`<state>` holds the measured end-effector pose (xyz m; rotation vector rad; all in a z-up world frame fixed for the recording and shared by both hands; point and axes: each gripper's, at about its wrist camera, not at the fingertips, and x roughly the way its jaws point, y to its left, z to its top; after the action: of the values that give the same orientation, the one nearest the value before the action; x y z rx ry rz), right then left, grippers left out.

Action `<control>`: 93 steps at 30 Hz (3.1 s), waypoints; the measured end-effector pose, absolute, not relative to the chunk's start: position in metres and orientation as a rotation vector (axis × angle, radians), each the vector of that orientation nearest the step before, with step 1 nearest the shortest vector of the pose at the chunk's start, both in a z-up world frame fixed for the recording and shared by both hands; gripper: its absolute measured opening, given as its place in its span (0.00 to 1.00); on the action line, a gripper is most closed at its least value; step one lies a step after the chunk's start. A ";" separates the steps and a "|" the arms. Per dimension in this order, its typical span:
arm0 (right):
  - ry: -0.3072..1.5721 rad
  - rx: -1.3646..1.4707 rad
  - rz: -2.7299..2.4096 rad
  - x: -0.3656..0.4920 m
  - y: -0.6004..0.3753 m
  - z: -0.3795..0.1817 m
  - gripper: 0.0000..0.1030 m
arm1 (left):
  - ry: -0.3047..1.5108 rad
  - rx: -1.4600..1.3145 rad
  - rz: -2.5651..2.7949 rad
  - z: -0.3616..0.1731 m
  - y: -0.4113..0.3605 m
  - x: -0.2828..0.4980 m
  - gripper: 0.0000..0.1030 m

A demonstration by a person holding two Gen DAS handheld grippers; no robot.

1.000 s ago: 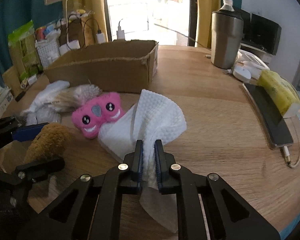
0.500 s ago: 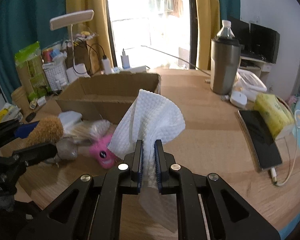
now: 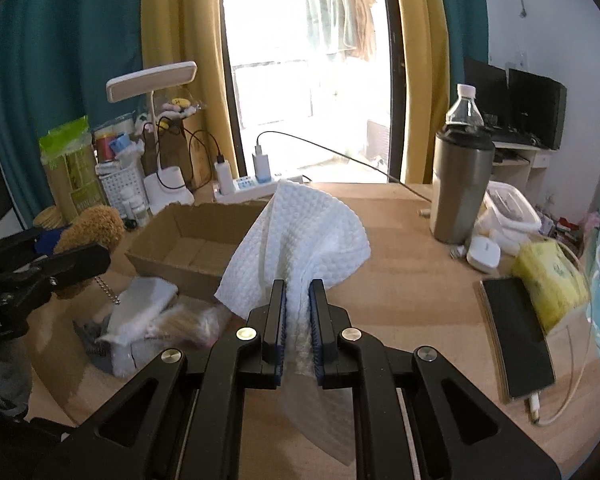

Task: Organize soft objects
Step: 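Carry the teddy plush into the box with the left gripper while the right carries the paper towel, then release the teddy plush and paper towel into the box with both grippers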

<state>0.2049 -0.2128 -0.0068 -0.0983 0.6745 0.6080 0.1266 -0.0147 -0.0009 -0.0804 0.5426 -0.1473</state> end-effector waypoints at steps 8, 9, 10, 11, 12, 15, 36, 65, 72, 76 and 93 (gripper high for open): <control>0.674 -0.098 0.646 0.227 -0.200 -0.004 0.12 | 0.559 -0.122 -0.103 -0.005 0.005 0.147 0.50; 0.674 -0.098 0.652 0.230 -0.198 -0.004 0.12 | 0.562 -0.125 -0.099 -0.006 0.007 0.150 0.50; 0.673 -0.097 0.658 0.234 -0.196 -0.004 0.12 | 0.564 -0.129 -0.096 -0.007 0.009 0.153 0.51; 0.673 -0.096 0.663 0.236 -0.195 -0.004 0.12 | 0.567 -0.132 -0.093 -0.008 0.010 0.156 0.51; 0.671 -0.096 0.668 0.238 -0.194 -0.004 0.12 | 0.569 -0.135 -0.092 -0.008 0.011 0.160 0.51; 0.670 -0.095 0.680 0.246 -0.191 -0.005 0.12 | 0.580 -0.142 -0.092 -0.011 0.014 0.171 0.51; 0.714 -0.089 0.790 0.288 -0.162 -0.028 0.12 | 0.676 -0.148 -0.085 -0.041 0.010 0.234 0.52; 0.776 -0.093 0.757 0.303 -0.152 -0.050 0.42 | 0.731 -0.143 -0.080 -0.067 0.007 0.262 0.73; 0.765 -0.093 0.738 0.294 -0.156 -0.043 0.47 | 0.706 -0.167 -0.053 -0.060 0.013 0.251 0.73; 0.755 -0.089 0.730 0.288 -0.159 -0.037 0.48 | 0.683 -0.172 -0.045 -0.053 0.015 0.241 0.73; 0.740 -0.097 0.712 0.257 -0.166 -0.029 0.51 | 0.647 -0.208 -0.036 -0.047 0.022 0.201 0.80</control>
<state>0.2569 -0.1657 -0.0294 -0.0968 0.7403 0.7116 0.2006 0.0224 -0.0470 -0.2076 0.6474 -0.0359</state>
